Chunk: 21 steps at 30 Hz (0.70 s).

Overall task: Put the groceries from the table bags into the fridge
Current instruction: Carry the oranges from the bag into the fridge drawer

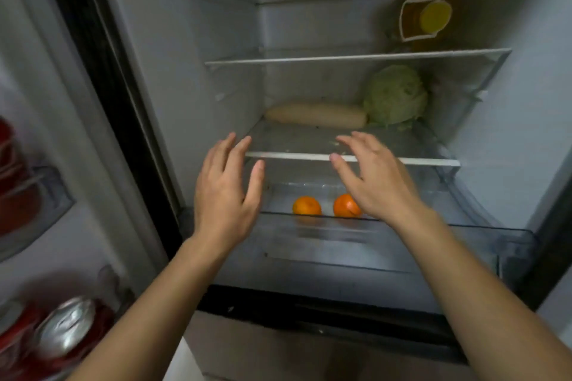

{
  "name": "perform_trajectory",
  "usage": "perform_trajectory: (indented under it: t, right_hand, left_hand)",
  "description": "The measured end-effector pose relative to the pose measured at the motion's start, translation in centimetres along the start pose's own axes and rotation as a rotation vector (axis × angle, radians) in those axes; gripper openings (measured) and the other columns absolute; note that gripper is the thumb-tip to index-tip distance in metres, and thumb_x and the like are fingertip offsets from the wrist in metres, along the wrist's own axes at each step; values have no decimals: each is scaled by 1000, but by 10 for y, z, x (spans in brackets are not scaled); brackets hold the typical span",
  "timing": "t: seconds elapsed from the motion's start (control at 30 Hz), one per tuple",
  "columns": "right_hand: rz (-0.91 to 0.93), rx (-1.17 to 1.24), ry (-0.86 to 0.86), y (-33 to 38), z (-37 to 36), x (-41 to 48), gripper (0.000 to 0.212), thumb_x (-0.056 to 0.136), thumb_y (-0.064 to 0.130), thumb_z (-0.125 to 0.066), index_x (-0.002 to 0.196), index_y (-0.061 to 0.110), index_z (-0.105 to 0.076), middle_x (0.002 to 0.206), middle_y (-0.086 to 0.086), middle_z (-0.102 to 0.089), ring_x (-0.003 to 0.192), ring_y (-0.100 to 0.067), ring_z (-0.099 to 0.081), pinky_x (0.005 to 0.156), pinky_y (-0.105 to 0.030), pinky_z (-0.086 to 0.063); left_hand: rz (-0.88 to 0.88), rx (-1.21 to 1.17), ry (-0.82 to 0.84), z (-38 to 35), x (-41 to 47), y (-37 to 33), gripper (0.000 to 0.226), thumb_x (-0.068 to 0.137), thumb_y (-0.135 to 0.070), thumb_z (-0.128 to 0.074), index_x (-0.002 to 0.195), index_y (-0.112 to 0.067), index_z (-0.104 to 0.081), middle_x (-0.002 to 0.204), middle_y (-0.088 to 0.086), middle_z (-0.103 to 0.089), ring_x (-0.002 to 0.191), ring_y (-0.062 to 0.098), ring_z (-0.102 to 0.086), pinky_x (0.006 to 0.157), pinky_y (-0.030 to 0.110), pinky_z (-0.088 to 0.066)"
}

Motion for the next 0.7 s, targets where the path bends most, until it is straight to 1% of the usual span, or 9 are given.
perform_trajectory:
  t: [0.1, 0.17, 0.27, 0.37, 0.43, 0.53, 0.63, 0.7]
  right_hand:
    - [46, -40, -79, 12, 0, -18, 53, 101, 47, -46, 145, 17, -50, 153, -15, -43, 136, -35, -44, 109, -47, -41]
    - [59, -75, -129, 23, 4, -30, 57, 99, 48, -44, 146, 15, -49, 152, -19, -43, 135, -38, -45, 107, -51, -43]
    - [-16, -22, -144, 46, 8, -58, 60, 101, 48, -45, 151, 15, -40, 158, -18, -35, 141, -37, -36, 109, -51, -39]
    - [-30, 24, -147, 88, 3, -100, 66, 100, 48, -48, 155, 17, -31, 162, -17, -26, 145, -36, -30, 112, -52, -34]
    - [-25, 47, -137, 124, -3, -131, 70, 99, 50, -48, 157, 18, -26, 164, -16, -21, 147, -36, -26, 114, -52, -30]
    - [-20, 130, -111, 188, -16, -184, 73, 100, 50, -47, 159, 18, -19, 165, -15, -15, 149, -34, -21, 117, -50, -27]
    - [-7, 237, -74, 261, -37, -237, 74, 99, 48, -49, 159, 18, -17, 166, -14, -10, 150, -33, -19, 118, -53, -28]
    - [24, 298, -35, 317, -55, -264, 77, 98, 48, -52, 159, 18, -16, 167, -13, -7, 152, -32, -15, 119, -53, -26]
  left_hand:
    - [20, 51, -43, 24, -33, 0, 46, 100, -34, -50, 138, -9, -54, 148, 17, -47, 136, 33, -44, 115, 44, -34]
    - [54, 58, -37, 37, -51, 0, 47, 100, -36, -48, 139, -9, -54, 149, 17, -46, 136, 33, -43, 115, 42, -33]
    - [54, 64, -9, 66, -82, -4, 50, 100, -39, -45, 138, -7, -55, 148, 17, -47, 136, 33, -44, 114, 43, -34]
    - [36, 64, 16, 112, -121, -7, 51, 100, -41, -44, 138, -9, -55, 149, 15, -46, 137, 32, -44, 112, 45, -37]
    - [47, 71, 3, 154, -154, -5, 50, 100, -41, -44, 139, -11, -55, 150, 12, -45, 138, 29, -43, 112, 44, -37]
    - [98, 138, -4, 230, -220, 15, 51, 100, -42, -41, 141, -13, -53, 152, 9, -43, 141, 25, -38, 115, 40, -33]
    - [167, 268, 12, 317, -289, 54, 52, 100, -43, -42, 142, -14, -51, 153, 10, -41, 141, 27, -39, 113, 45, -36]
    - [269, 356, 14, 377, -328, 88, 53, 100, -45, -40, 143, -16, -48, 154, 9, -40, 140, 28, -39, 111, 48, -37]
Point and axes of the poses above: each hand's wrist, its own x-axis towards the middle knuckle, its own z-axis out of the back of the hand, y = z × x, the point moved 7 cm from there along x, towards the middle knuckle
